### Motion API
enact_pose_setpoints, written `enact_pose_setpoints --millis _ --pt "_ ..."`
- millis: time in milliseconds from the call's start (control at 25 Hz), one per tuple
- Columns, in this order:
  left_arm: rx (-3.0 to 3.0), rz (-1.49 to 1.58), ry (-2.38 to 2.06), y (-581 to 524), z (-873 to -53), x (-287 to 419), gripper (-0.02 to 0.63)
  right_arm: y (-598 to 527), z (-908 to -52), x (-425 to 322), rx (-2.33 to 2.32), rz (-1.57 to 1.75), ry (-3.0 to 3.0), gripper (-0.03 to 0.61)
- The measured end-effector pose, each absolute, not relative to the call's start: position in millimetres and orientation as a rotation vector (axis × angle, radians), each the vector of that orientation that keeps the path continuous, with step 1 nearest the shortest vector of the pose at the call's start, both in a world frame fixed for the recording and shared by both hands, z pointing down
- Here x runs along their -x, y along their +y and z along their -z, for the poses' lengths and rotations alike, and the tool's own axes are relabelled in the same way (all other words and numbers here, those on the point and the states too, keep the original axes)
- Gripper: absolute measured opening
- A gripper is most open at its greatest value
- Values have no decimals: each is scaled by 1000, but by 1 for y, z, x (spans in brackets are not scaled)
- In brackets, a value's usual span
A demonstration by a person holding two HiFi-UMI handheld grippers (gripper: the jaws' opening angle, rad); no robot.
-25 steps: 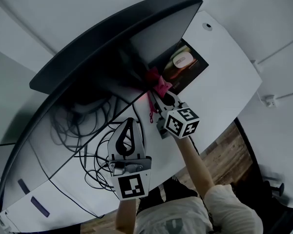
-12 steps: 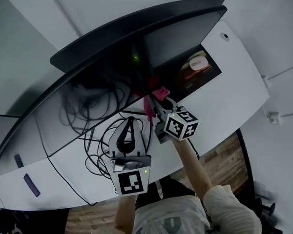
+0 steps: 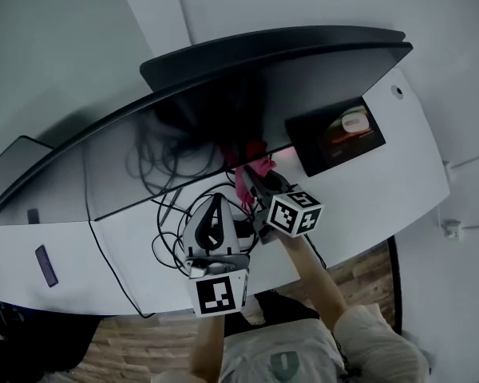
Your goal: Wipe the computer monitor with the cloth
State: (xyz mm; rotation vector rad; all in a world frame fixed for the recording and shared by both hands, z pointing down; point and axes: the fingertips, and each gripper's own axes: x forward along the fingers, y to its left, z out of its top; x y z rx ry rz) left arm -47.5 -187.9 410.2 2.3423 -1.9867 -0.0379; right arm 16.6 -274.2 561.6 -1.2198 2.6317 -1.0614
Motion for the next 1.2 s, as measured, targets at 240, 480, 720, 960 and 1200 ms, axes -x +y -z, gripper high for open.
enact_pose_setpoints --millis 240,480,720,960,1200 --pt "-2273 42 -2078 -167 -415 99 15 -257 -562 32 1127 1099 2673 55" --pt "-2157 116 -2145 -143 -413 153 15 -231 -561 95 1039 1162 2712 55" --pt "-2092 92 -2206 -112 -416 218 15 -200 -562 171 959 1209 2735 55" --pt "-2025 24 -2245 -84 -423 278 15 -178 -562 237 912 1236 2749 55" --pt "-2008 21 -2263 -60 -420 326 15 -156 -562 291 880 1243 2765 55"
